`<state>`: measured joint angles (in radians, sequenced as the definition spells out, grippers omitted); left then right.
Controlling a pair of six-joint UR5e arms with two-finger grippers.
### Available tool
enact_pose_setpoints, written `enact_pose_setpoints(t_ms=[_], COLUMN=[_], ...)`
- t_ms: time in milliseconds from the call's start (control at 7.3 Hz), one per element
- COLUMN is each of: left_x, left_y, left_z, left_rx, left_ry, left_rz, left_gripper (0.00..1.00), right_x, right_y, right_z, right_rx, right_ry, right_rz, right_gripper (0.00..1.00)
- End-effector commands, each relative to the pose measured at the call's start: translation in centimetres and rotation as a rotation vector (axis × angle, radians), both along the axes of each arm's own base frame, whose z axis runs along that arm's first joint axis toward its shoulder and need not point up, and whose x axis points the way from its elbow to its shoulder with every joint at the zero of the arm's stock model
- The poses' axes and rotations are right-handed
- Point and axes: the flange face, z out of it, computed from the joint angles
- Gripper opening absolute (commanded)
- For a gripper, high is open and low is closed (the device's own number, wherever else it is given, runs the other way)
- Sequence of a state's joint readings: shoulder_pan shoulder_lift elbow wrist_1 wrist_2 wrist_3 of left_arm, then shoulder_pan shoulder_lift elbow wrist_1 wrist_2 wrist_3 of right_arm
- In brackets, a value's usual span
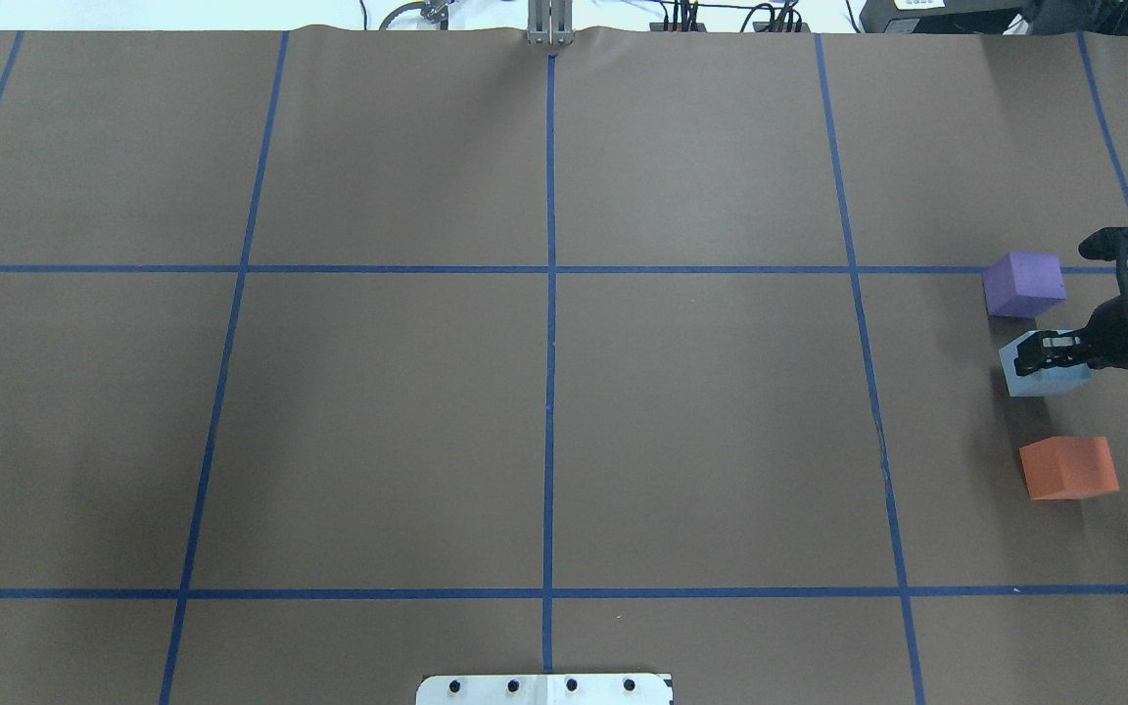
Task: Place blue block between orange and purple blocks
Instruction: 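Lower the light blue cube between the purple and orange cubes, release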
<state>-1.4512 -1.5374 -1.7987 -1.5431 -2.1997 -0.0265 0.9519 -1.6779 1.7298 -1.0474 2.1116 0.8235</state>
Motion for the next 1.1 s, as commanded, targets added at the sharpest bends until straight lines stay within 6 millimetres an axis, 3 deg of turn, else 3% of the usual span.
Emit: enact_pose_setpoints(t_ms=[0, 274, 411, 548, 685, 959], left_x=[-0.01, -0.01, 0.01, 0.01, 0.01, 0.02], left_y=[0.08, -0.05, -0.18, -0.18, -0.17, -0.23], left_z=[-0.02, -0.01, -0.15, -0.23, -0.31, -0.53], left_rx=[-0.002, -0.002, 0.001, 0.003, 0.003, 0.007], left_ry=[0.000, -0.001, -0.001, -0.001, 0.000, 0.000], left_rz=[-0.003, -0.004, -0.004, -0.004, -0.005, -0.006], left_gripper=[1.00, 1.00, 1.00, 1.00, 1.00, 1.00], right_x=[-0.40, -0.33, -0.33, -0.35, -0.25, -0.17], right_y=[-0.51, -0.54, -0.44, -0.52, -0.50, -0.40], right_z=[0.91, 1.32, 1.28, 1.22, 1.20, 1.08], right_rx=[-0.012, -0.019, -0.022, -0.019, -0.015, -0.009], right_ry=[0.009, 0.014, 0.010, 0.011, 0.010, 0.009], right_rz=[0.000, 0.001, -0.002, 0.000, -0.001, -0.005], right_gripper=[0.00, 0.00, 0.08, 0.82, 1.00, 1.00])
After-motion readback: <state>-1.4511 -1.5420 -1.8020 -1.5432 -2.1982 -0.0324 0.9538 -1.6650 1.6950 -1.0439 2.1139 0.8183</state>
